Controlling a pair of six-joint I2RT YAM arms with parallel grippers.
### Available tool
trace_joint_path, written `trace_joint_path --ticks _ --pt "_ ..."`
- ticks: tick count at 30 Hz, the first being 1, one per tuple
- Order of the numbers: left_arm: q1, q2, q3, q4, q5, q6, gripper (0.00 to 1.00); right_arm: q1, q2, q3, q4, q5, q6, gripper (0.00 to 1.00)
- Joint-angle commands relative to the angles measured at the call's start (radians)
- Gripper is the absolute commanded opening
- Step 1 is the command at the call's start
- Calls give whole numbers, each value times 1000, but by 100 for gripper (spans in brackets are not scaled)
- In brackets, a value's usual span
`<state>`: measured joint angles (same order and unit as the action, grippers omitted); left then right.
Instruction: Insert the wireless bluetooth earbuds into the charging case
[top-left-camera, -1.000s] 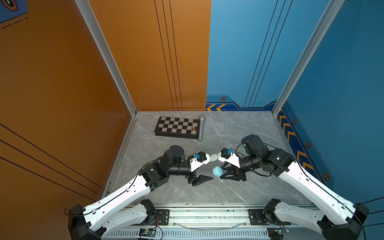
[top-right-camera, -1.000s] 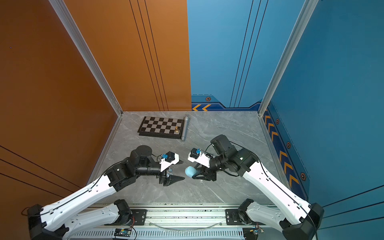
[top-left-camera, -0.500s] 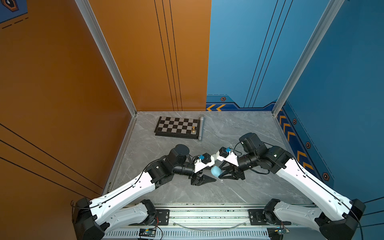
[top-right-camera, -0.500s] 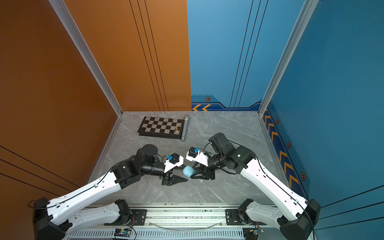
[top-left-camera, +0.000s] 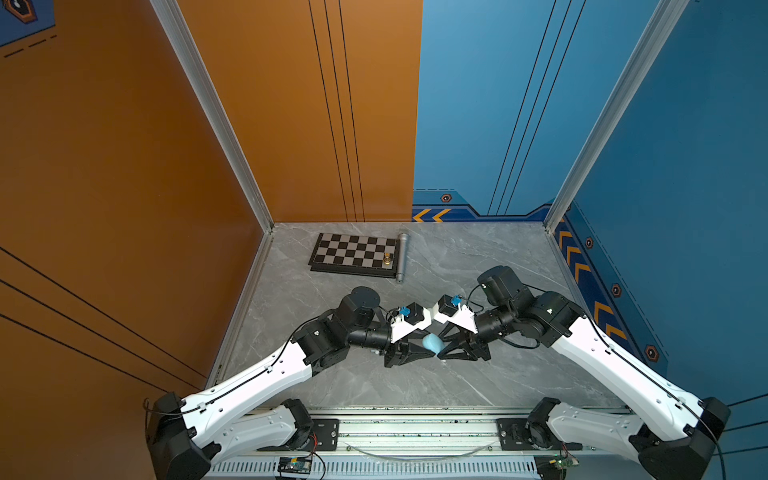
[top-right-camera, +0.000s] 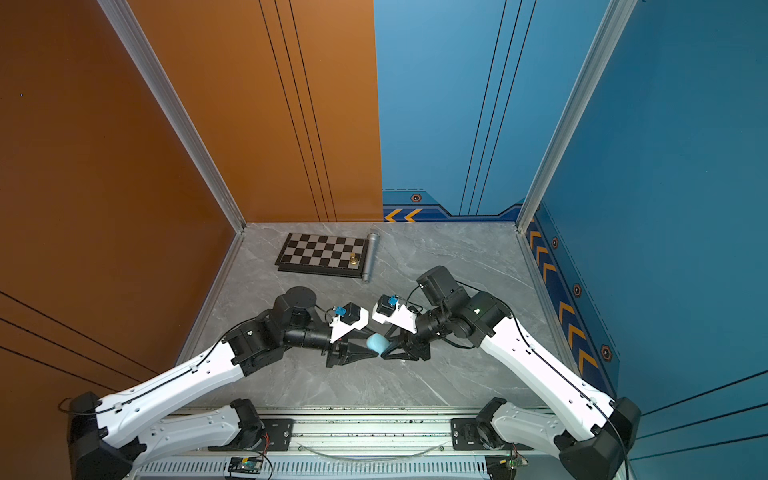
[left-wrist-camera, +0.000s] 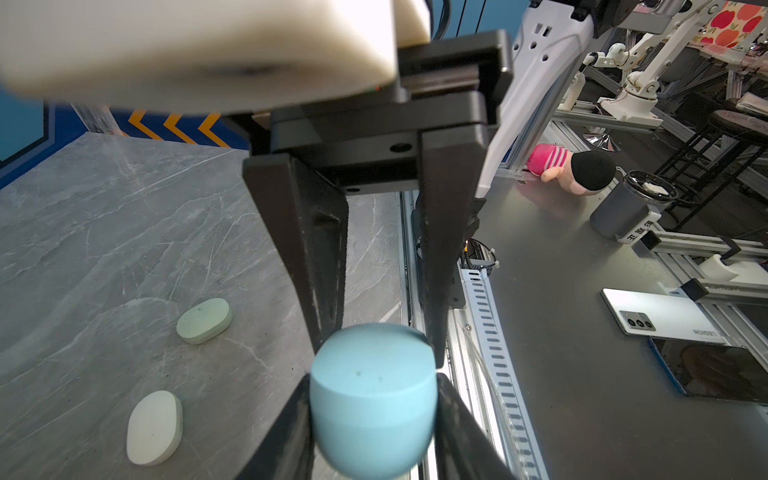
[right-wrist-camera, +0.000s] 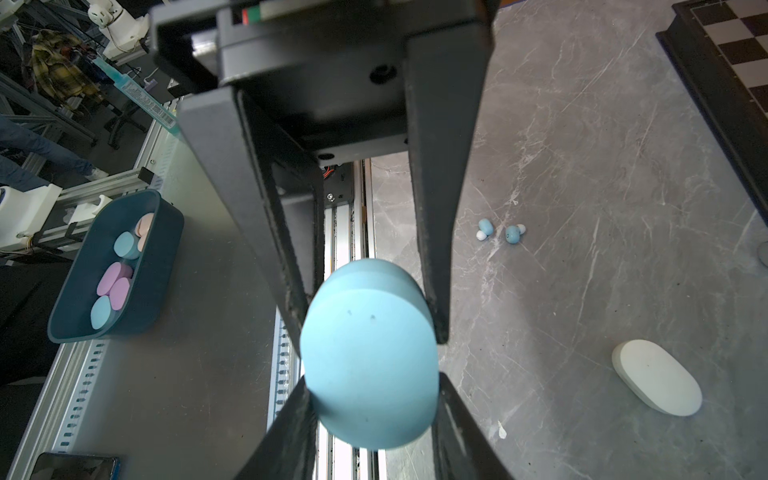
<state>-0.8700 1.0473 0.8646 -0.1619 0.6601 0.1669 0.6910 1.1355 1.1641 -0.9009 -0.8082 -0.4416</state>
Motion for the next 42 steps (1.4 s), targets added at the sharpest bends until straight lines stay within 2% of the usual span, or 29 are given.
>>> trace_joint_path --ticks 1,4,6,10,13,23,33,42 --pt "-16 11 33 16 27 6 24 4 12 23 -2 -13 14 12" --pt "-18 15 36 11 23 6 1 4 9 17 30 0 50 17" --pt "-19 14 35 7 16 6 0 3 2 7 57 6 75 24" --pt "-17 3 31 7 16 0 0 -21 -25 -31 135 33 133 45" --pt "-16 3 33 -4 26 -5 0 -46 -47 -62 185 33 172 52" --pt "-13 -1 27 -12 19 -10 0 -127 -89 -89 260 4 255 60" --pt "0 -7 10 62 -2 -75 0 -185 -130 -110 323 39 290 60" --pt "12 0 -4 156 -39 -144 0 -180 -147 -151 336 10 287 49"
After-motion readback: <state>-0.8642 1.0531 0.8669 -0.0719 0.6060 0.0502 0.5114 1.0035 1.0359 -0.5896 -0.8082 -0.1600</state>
